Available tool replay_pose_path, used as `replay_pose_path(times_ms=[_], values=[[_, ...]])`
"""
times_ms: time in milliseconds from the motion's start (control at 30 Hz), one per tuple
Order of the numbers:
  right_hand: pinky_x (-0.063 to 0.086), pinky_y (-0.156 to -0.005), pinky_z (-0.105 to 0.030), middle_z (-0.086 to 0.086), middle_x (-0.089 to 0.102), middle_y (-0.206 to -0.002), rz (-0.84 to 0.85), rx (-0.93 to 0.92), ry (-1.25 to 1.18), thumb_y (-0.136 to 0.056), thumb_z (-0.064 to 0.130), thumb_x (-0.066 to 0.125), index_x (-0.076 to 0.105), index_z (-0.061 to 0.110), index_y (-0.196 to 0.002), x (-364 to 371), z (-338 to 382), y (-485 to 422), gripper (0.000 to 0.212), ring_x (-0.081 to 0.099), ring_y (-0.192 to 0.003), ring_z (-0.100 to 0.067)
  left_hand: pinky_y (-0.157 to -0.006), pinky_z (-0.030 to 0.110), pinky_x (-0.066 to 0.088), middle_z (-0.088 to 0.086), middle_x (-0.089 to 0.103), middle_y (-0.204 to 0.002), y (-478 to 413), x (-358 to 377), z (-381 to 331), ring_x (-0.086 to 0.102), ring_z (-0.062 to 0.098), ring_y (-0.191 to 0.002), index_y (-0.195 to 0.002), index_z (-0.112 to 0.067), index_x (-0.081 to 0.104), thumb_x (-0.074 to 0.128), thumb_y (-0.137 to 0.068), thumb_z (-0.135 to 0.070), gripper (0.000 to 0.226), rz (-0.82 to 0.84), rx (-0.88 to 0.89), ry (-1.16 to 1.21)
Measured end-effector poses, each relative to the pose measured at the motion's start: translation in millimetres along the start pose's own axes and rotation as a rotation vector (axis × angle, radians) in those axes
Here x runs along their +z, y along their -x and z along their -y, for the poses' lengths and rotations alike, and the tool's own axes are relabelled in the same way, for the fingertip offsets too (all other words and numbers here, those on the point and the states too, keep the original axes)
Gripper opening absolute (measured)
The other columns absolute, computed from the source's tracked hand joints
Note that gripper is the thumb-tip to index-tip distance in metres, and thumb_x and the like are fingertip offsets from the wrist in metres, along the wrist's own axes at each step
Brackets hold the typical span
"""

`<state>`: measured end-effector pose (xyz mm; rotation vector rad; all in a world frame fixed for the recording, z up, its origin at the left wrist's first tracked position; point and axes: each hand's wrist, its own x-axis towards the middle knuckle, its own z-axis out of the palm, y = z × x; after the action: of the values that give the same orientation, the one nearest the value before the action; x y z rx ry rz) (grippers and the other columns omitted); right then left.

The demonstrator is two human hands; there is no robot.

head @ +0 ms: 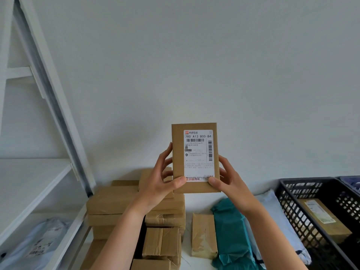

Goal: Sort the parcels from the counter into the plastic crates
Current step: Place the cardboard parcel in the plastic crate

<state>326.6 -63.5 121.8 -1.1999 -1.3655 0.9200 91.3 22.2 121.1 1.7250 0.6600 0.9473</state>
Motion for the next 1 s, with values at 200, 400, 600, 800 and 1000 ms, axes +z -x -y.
replay_pose_path(times_ms=[200, 400, 600, 800, 1000], values=[[0.048, -0.114, -0.048, 0.003, 0.068, -0.14, -0.167, 0.092, -0.259, -0.065, 0.075, 0.084, 0.021, 0.05, -0.159, 36, -27, 13, 0.115, 0.066, -0.128, -0.022, -0.103, 0.049, 0.057, -0.01, 0.065, -0.142, 12, 10, 15, 0.066, 0.014, -0.126, -0.154, -0.062, 0.024, 0.085, -0.073, -0.052, 0.102, -0.094, -0.076, 0.205], [0.054, -0.105, -0.05, 0.001, 0.077, -0.123, -0.428, 0.164, -0.377, -0.083, 0.048, 0.083, 0.026, 0.046, -0.156, 69, -56, 35, 0.092, 0.073, -0.116, -0.027, -0.1, 0.052, 0.059, -0.003, 0.063, -0.143, 31, 65, 49, 0.061, 0.023, -0.134, -0.147, -0.072, 0.019, 0.093, -0.071, -0.054, 0.108, -0.187, -0.231, 0.472], [0.063, -0.085, -0.042, 0.002, 0.079, -0.113, -0.617, 0.298, -0.314, -0.084, 0.047, 0.072, 0.042, 0.037, -0.151, 37, -73, 67, 0.074, 0.077, -0.103, -0.028, -0.098, 0.048, 0.06, -0.012, 0.075, -0.122, 34, 94, 64, 0.073, 0.02, -0.115, -0.152, -0.055, 0.032, 0.081, -0.075, -0.066, 0.092, -0.258, -0.414, 0.599], [0.062, -0.078, -0.034, 0.0, 0.075, -0.124, -0.623, 0.396, -0.278, -0.086, 0.053, 0.068, 0.048, 0.033, -0.151, -27, -72, 113, 0.071, 0.076, -0.104, -0.026, -0.091, 0.045, 0.063, -0.002, 0.077, -0.115, 14, 133, 59, 0.072, 0.027, -0.114, -0.128, -0.031, 0.06, 0.073, -0.083, -0.055, 0.053, -0.156, -0.509, 0.638], [0.064, -0.084, -0.048, 0.002, 0.08, -0.109, -0.748, 0.356, -0.182, -0.082, 0.052, 0.07, 0.051, 0.031, -0.148, -111, -56, 173, 0.072, 0.076, -0.099, -0.033, -0.088, 0.042, 0.063, -0.005, 0.077, -0.117, -1, 232, 33, 0.074, 0.02, -0.11, -0.127, -0.037, 0.06, 0.071, -0.084, -0.056, 0.049, -0.001, -0.466, 0.621]])
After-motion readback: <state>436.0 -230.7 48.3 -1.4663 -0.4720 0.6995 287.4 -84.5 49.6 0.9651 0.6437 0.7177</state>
